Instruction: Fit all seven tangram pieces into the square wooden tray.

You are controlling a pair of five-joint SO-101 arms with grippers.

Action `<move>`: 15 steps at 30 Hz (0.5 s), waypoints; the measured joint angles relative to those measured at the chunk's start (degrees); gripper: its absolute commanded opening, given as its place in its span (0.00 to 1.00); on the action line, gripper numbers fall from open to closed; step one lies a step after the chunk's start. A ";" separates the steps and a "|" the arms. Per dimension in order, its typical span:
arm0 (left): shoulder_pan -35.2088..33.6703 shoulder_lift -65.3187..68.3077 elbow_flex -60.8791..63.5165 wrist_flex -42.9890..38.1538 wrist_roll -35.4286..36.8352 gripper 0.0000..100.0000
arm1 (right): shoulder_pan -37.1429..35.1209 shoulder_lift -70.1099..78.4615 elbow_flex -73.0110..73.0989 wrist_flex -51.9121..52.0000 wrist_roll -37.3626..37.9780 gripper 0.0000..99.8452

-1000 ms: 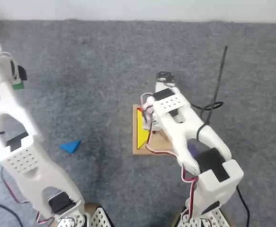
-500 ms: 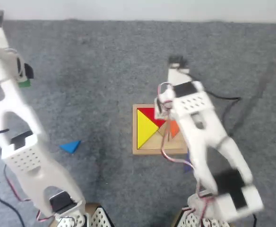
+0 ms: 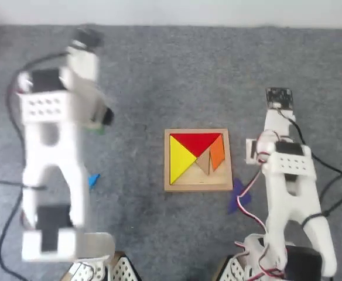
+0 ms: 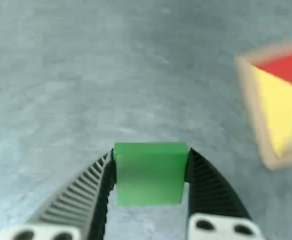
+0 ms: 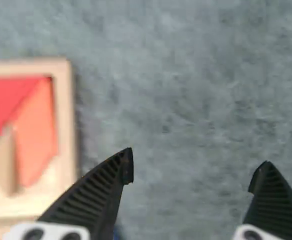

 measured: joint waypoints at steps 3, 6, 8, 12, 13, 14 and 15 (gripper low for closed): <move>9.32 -7.47 13.89 -4.04 -2.11 0.15 | 3.25 0.00 3.78 -2.90 4.13 0.36; 17.32 -9.76 26.55 -8.70 -3.16 0.15 | 4.48 0.00 5.45 -4.66 5.19 0.36; 22.15 -9.76 31.03 -10.55 -3.16 0.15 | 5.19 0.00 5.45 -5.71 5.36 0.36; 28.57 -6.07 31.47 -12.04 -3.16 0.15 | 5.01 0.00 5.63 -6.51 5.36 0.36; 29.71 -4.40 31.03 -12.48 -3.16 0.15 | 5.19 0.00 5.63 -6.51 5.36 0.36; 30.68 -2.46 30.07 -12.92 -3.08 0.15 | 5.19 0.00 5.63 -6.51 5.36 0.36; 31.56 -0.35 28.92 -13.36 -2.73 0.15 | 5.10 0.00 5.63 -6.51 5.36 0.36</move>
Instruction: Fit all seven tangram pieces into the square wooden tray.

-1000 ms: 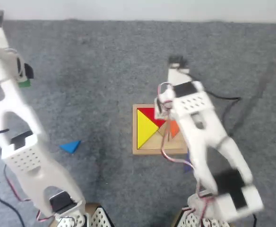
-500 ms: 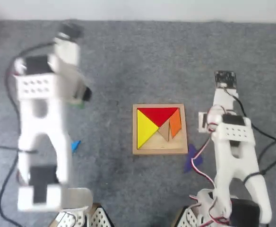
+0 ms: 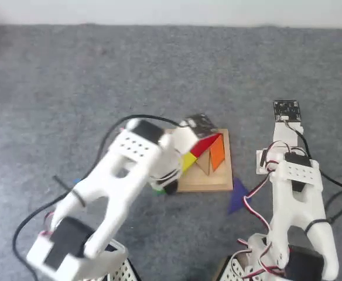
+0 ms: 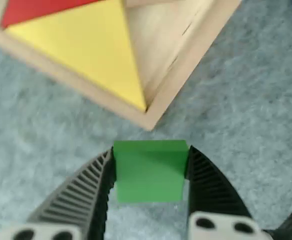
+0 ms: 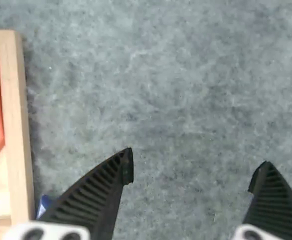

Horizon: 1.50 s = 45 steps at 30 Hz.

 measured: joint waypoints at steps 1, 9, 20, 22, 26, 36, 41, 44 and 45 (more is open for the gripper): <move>0.62 2.20 -1.49 -0.53 0.35 0.15 | -0.09 0.00 0.00 0.00 0.00 0.36; 7.30 16.62 -13.54 -0.88 5.45 0.15 | 0.00 0.00 0.00 0.00 0.00 0.36; 9.05 26.73 -23.03 -2.29 14.42 0.19 | 0.00 0.00 0.00 0.00 0.00 0.36; 8.70 29.01 -24.53 -2.29 14.86 0.19 | 0.00 0.00 0.00 0.00 0.00 0.36; 8.70 32.79 -27.87 -2.20 14.59 0.25 | -0.09 0.00 0.00 0.00 0.00 0.36; 8.88 34.90 -31.47 -1.14 15.91 0.27 | -0.18 0.00 0.00 0.00 0.00 0.36; 8.26 31.47 -31.47 1.76 15.74 0.27 | 0.00 0.00 0.00 0.00 0.00 0.36; 6.42 26.37 -31.47 3.25 15.74 0.27 | -0.09 0.00 0.00 0.00 0.00 0.36; 5.63 24.79 -31.47 3.43 15.82 0.27 | -0.09 0.00 0.00 0.00 0.00 0.36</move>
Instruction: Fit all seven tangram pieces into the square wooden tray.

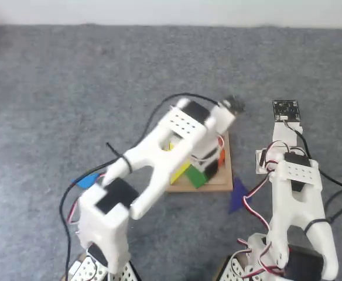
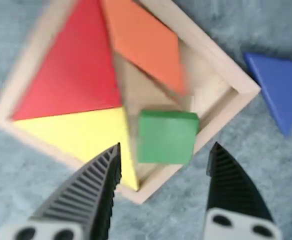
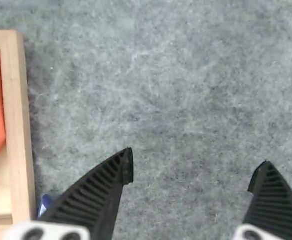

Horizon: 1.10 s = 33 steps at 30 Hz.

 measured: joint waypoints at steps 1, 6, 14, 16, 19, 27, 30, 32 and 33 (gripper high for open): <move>-0.88 -1.23 0.00 0.18 0.53 0.27 | 0.00 0.00 0.00 0.00 0.00 0.36; -3.25 -0.53 0.00 -1.76 2.20 0.27 | 0.00 0.00 0.00 0.00 0.00 0.36; -2.20 6.77 0.00 -8.00 5.10 0.27 | -0.44 0.00 0.97 0.00 0.00 0.36; -2.11 7.21 0.00 -8.09 5.19 0.27 | -0.70 -0.18 1.05 0.00 0.00 0.36; -2.29 7.21 0.53 -8.26 5.27 0.26 | -0.44 -0.35 1.05 0.00 0.00 0.36; -2.81 7.21 2.64 -8.26 5.27 0.26 | -0.53 -0.35 1.05 0.00 0.00 0.36; -2.81 7.21 2.64 -8.26 5.45 0.26 | -0.53 -0.35 1.05 0.00 0.00 0.36; -2.81 7.21 2.64 -8.35 5.36 0.26 | -0.53 -0.35 1.05 0.00 0.00 0.36; -2.81 7.21 2.55 -8.35 5.45 0.26 | -0.53 -0.35 1.05 0.00 0.00 0.36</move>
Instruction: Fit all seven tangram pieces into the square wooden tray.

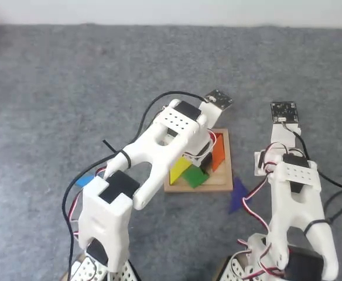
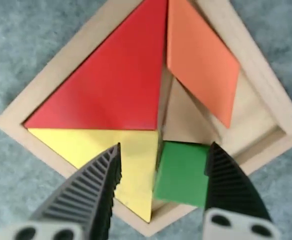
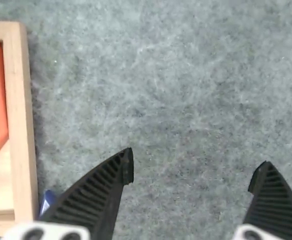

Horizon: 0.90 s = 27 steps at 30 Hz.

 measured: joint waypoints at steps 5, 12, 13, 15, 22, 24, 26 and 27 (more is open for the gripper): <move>-2.46 0.00 -4.92 2.64 -0.18 0.26 | 0.00 0.00 0.00 0.00 0.00 0.36; -5.27 -5.45 -7.65 10.90 -1.76 0.26 | -0.09 0.00 0.00 -1.58 0.00 0.36; -5.10 -7.38 -6.15 11.34 -2.37 0.26 | 0.00 0.00 0.00 -1.58 0.00 0.36; -5.10 -10.73 -0.97 11.25 -3.69 0.26 | 0.00 0.00 0.00 -1.58 0.00 0.36; -4.84 -13.80 19.08 2.02 -5.36 0.26 | 0.00 0.00 0.00 -1.58 0.00 0.36; -4.84 -13.89 19.78 1.23 -5.36 0.26 | 0.00 0.00 0.00 -1.58 0.00 0.36; -4.84 -13.98 20.04 0.79 -5.36 0.26 | 0.00 0.00 0.00 -1.58 0.00 0.36; -4.84 -13.98 20.04 0.26 -5.36 0.26 | 0.00 0.00 0.00 -1.58 0.00 0.36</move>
